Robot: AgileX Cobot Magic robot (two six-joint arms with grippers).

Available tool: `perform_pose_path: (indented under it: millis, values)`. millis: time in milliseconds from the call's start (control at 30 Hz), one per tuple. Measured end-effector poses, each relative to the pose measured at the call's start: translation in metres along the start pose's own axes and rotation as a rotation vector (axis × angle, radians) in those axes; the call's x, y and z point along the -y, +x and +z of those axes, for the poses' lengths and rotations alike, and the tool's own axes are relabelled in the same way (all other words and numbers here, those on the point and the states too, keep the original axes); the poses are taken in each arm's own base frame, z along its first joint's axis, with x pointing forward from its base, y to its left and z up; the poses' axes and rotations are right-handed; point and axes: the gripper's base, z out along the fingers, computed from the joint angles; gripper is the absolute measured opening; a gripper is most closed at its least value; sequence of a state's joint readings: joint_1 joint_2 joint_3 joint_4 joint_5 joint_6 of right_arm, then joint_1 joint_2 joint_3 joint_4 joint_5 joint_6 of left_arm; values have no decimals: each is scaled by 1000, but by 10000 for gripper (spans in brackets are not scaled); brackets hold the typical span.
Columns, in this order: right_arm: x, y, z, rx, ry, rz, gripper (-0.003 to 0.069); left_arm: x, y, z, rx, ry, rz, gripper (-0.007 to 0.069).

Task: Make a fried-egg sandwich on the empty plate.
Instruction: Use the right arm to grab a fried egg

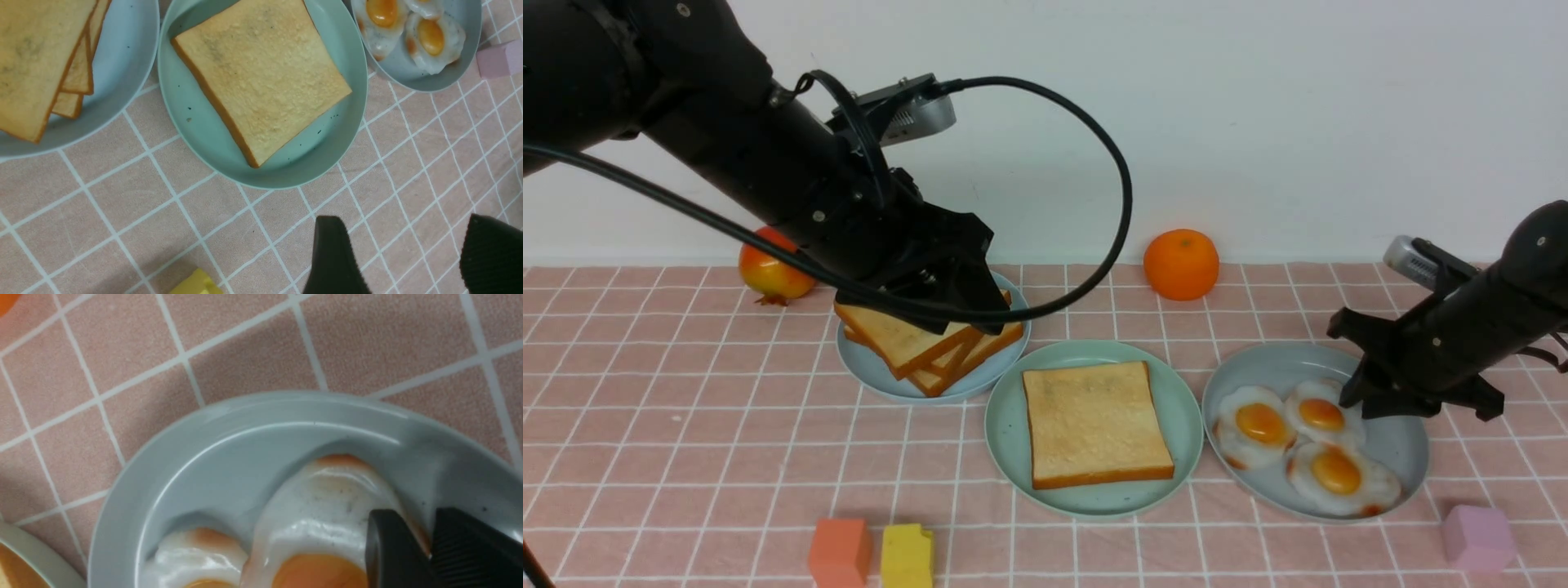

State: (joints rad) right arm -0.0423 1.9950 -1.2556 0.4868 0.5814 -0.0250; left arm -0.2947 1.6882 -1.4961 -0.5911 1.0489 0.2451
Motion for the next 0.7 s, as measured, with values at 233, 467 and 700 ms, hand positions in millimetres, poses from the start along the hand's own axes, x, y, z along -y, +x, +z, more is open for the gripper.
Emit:
perform_pose_path:
  millis: [233,467,700]
  values:
    - [0,0,1,-4,2,-2,65,0,0,0,0,0,0,454]
    - [0,0,0,-4,2,-5,66,0,0,0,0,-1,0,454]
    - [-4,-1,-18,18,0,-37,49,0,0,0,-1,-1,0,454]
